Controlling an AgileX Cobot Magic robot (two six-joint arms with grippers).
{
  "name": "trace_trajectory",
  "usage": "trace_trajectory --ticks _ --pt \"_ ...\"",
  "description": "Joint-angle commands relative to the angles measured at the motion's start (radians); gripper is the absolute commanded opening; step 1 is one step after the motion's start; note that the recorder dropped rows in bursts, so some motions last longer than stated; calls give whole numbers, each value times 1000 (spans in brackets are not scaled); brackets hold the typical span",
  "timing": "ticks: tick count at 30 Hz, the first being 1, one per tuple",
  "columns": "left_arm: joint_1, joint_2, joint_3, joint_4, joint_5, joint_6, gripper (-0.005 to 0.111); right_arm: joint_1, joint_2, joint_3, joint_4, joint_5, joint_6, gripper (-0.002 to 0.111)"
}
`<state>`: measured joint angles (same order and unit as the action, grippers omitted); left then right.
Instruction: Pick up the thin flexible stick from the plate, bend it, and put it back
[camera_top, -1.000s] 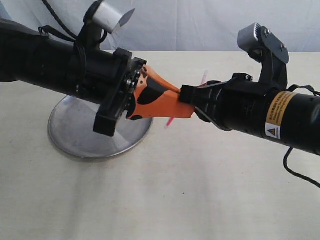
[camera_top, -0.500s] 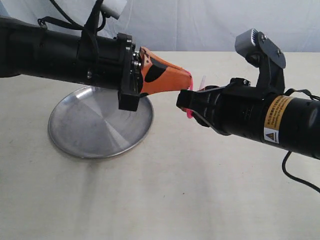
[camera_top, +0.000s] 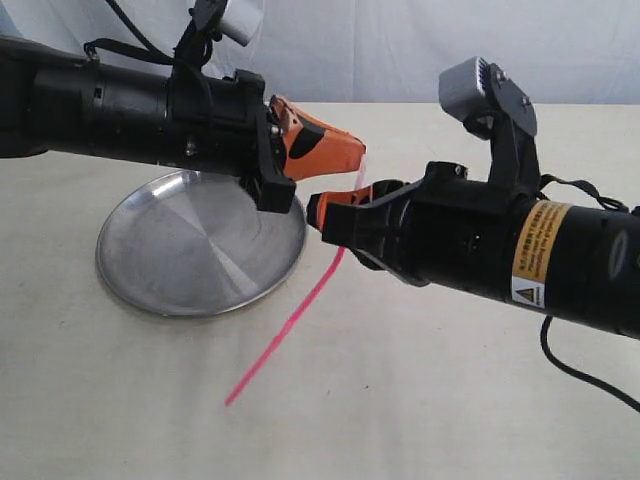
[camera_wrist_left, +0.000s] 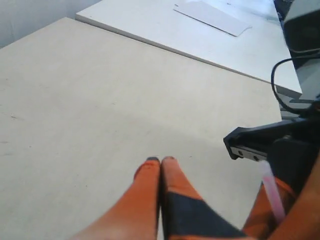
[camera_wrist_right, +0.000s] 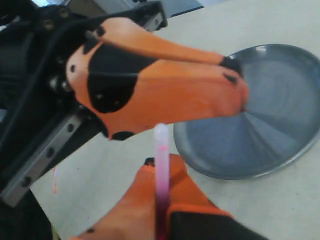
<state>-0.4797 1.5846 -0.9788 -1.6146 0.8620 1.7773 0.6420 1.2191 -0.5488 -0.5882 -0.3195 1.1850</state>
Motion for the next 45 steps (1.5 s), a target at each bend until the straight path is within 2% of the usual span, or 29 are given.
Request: trace_trajectory --ticks 1,6,10,13,16,18,21,26,30,35,45 --pt "-1 -1 1 8 -6 -8 0 17 -6 -3 -13 -19 -5 -1" --pt "-1 -1 1 41 -38 -13 0 17 -6 -3 -13 -4 -5 -1" --pt "44 -1 1 79 -51 -83 0 17 -6 -3 -13 158 -32 -1" --pt "113 -1 1 125 -6 -198 0 14 -6 -5 -13 278 -51 -1" --pt "168 -1 1 236 67 -334 0 -11 -10 -5 -13 306 -58 -1" --pt "185 -1 -9 300 112 -396 1 -40 -14 -5 -13 306 -60 -1" --pt "187 -1 -31 362 166 -493 10 -78 -17 -5 -13 299 -60 -1" --pt "154 -1 -39 373 285 -506 42 -96 -17 -15 -13 216 -80 -1" --pt "95 -1 -39 428 286 -514 64 -96 -17 -53 -11 209 -95 -1" --pt "27 -1 -39 464 279 -510 67 -96 -17 -104 -11 213 -98 -1" --pt "-41 -1 -39 456 283 -494 67 -96 -17 -116 -11 220 -105 -1"
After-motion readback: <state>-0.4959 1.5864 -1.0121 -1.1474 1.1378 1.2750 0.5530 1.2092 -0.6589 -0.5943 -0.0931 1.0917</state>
